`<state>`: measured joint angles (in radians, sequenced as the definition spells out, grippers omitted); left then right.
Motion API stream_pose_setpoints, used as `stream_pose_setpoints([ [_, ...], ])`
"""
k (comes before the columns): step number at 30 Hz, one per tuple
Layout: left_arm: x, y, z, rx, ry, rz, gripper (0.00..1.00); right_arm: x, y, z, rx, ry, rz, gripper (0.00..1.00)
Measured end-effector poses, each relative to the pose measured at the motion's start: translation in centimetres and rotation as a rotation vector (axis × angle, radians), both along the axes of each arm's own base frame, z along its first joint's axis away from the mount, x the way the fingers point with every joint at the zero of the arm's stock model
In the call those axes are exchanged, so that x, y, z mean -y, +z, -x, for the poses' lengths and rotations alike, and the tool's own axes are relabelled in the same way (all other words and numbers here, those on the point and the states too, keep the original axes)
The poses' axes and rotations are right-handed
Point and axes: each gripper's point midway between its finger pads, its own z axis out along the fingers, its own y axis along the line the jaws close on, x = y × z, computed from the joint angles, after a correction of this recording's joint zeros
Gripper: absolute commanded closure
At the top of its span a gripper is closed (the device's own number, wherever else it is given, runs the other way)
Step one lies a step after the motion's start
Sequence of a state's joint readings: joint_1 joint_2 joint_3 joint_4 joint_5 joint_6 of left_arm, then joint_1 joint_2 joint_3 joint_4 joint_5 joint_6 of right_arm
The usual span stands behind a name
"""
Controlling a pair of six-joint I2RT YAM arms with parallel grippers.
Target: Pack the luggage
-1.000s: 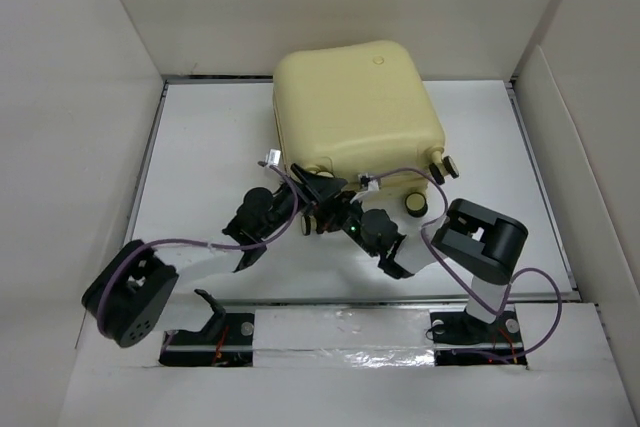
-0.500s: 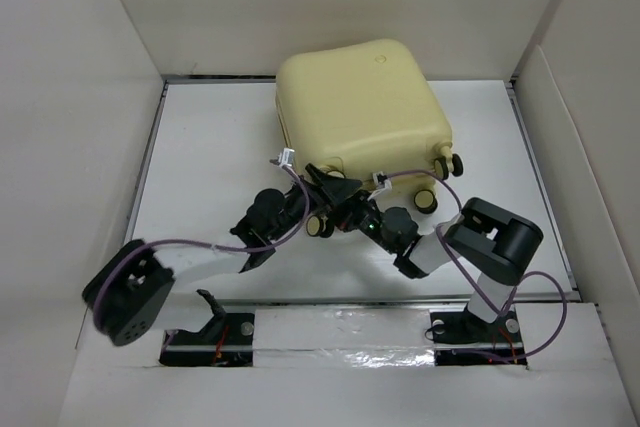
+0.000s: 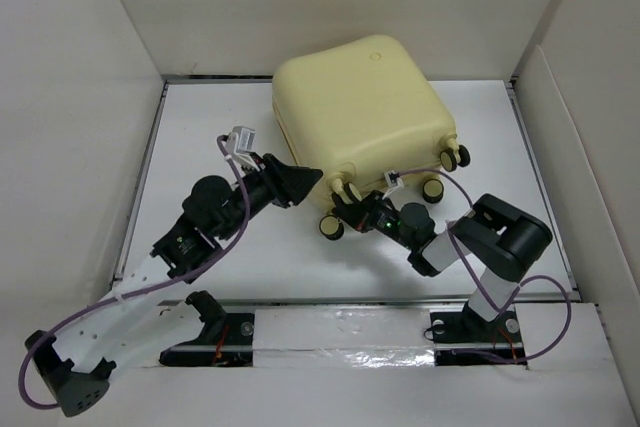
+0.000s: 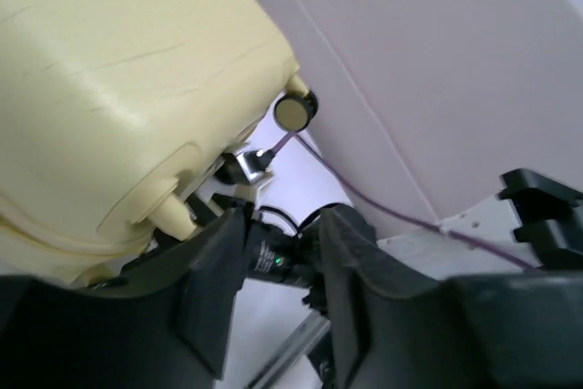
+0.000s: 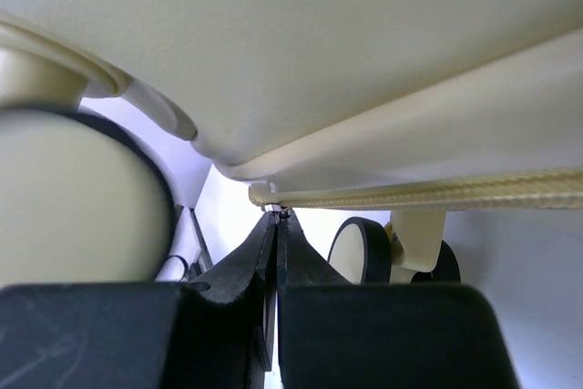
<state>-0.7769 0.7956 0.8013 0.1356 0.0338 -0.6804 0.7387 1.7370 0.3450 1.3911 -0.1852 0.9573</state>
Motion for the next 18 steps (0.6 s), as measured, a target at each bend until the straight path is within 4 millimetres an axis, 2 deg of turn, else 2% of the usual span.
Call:
stream_pose_setpoints([
  [1,-0.2,-0.5,0.1,-0.001,0.002,-0.014,0.79,0.0,0.1,0.0,0.004,0.001,0.004,1.0],
  [4,0.1,-3.8,-0.7,-0.056,0.009,-0.105,0.92,0.2,0.7,0.2,0.033,0.004,0.027,1.0],
  [6,0.6,-6.1,-1.2,-0.095,0.003,-0.168,0.94,0.4,1.3,0.1,0.061,-0.007,0.05,1.0],
  [9,1.5,-10.1,-1.5,-0.174,-0.033,-0.272,1.0,0.7,1.2,0.4,0.079,-0.024,0.115,1.0],
  [10,1.6,-10.8,-1.6,-0.188,-0.039,-0.288,1.0,0.8,1.2,0.4,0.085,-0.03,0.133,1.0],
  [12,2.1,-12.0,-1.5,-0.21,-0.064,-0.315,1.0,1.1,0.6,0.5,0.088,-0.047,0.194,1.0],
  [13,2.2,-12.3,-1.5,-0.215,-0.075,-0.323,1.0,1.1,1.2,0.7,0.103,-0.05,0.203,1.0],
  [18,3.5,-12.3,-1.2,-0.209,-0.135,-0.298,1.0,1.3,1.0,0.9,0.12,-0.087,0.308,1.0],
])
